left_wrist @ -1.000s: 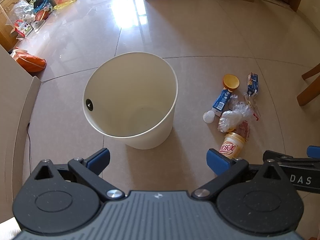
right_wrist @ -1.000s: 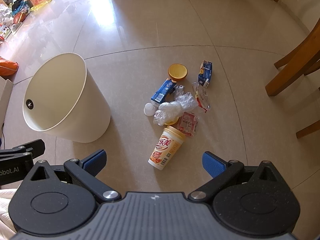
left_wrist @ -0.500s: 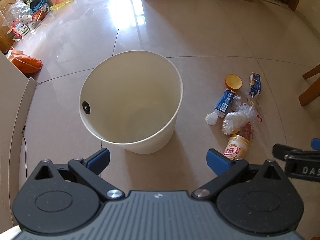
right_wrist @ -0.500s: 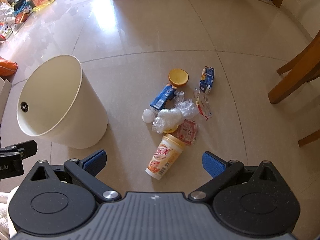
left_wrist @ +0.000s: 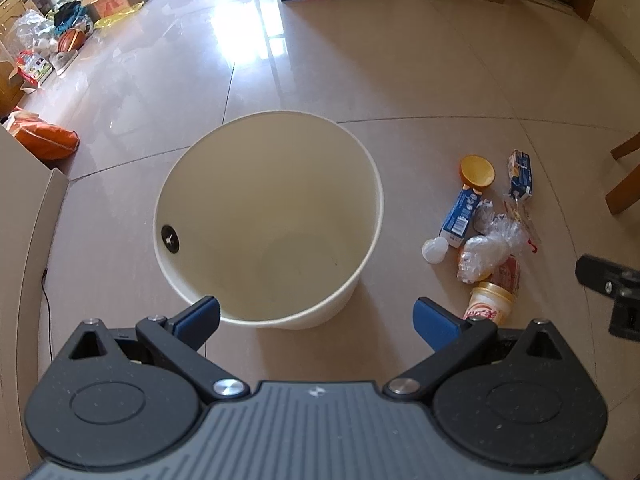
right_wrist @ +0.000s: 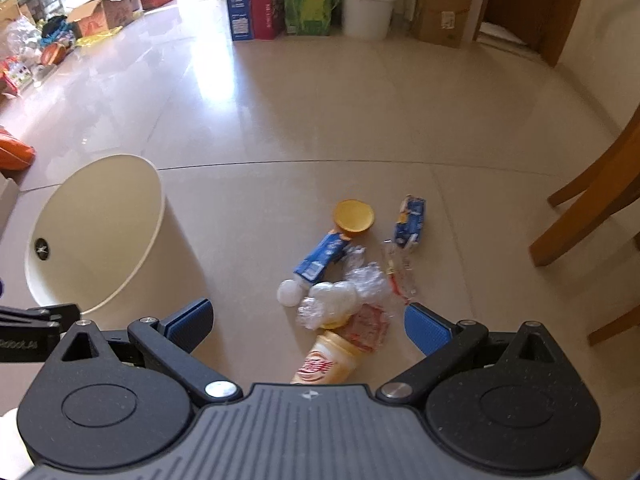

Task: Collect trash
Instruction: 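Move both tools toward the cream bin and the trash pile, then grasp the bin rim with the left tool while the right tool approaches the milk tea cup, then close the right tool on the yellow-lidded milk tea cup and lift it, then carry the cup over the bin and release it with the right tool, then grasp the clear plastic bag with the right tool, then carry the plastic bag over the bin and open the right tool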

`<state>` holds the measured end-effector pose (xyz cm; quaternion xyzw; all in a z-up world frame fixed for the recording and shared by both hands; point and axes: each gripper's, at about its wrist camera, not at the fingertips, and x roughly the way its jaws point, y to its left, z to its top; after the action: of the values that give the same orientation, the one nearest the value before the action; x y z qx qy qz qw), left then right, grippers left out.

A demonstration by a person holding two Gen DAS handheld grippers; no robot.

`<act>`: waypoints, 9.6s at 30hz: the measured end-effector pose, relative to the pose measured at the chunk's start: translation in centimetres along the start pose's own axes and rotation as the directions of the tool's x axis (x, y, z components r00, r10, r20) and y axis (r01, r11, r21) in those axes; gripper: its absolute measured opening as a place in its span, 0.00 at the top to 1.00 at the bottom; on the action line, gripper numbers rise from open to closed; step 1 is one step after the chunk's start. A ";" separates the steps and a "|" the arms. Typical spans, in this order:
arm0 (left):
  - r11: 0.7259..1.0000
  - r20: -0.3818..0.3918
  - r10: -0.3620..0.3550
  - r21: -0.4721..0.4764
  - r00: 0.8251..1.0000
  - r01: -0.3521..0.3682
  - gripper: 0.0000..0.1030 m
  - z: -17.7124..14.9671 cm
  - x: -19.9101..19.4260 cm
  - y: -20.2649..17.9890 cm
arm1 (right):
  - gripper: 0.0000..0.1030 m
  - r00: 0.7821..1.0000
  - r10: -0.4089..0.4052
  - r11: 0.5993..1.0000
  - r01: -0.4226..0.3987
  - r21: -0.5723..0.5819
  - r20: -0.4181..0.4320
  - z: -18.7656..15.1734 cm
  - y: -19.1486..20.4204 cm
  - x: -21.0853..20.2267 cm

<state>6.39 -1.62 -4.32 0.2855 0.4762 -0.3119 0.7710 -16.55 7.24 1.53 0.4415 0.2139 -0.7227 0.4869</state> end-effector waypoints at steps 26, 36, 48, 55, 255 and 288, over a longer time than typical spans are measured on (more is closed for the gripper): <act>0.984 0.009 0.064 -0.168 0.998 -0.062 0.01 4.2 7.9 11.9 | 0.00 0.987 0.089 0.924 -0.033 0.380 -0.132 -2.4 -1.6 9.1; 0.951 -0.078 0.097 -0.288 0.992 -0.115 0.25 3.9 12.0 16.0 | 0.00 0.989 0.078 0.892 -0.012 0.452 -0.128 -4.2 -2.0 11.4; 0.957 -0.069 0.106 -0.265 0.992 -0.121 0.56 3.2 13.8 15.6 | 0.00 0.986 0.092 0.880 -0.014 0.475 -0.141 -5.8 -0.8 13.9; 0.973 -0.029 0.126 -0.192 0.992 -0.130 0.75 2.9 14.2 14.0 | 0.00 0.986 0.064 0.871 0.019 0.490 -0.152 -6.7 -1.1 14.6; 1.000 0.039 -0.020 0.015 0.999 0.019 0.79 6.7 17.8 11.2 | 0.36 0.947 -0.269 -0.177 0.132 0.975 -0.177 -10.7 -9.3 26.2; 0.999 0.026 0.013 0.038 1.000 -0.014 0.86 6.3 18.2 11.1 | 0.44 0.945 -0.311 0.435 0.237 0.869 -0.102 4.1 -1.7 8.8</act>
<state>24.65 -2.91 -16.98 0.2993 0.4583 -0.3191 0.7737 -21.05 0.45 -3.99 0.5590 -0.1312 -0.8149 0.0792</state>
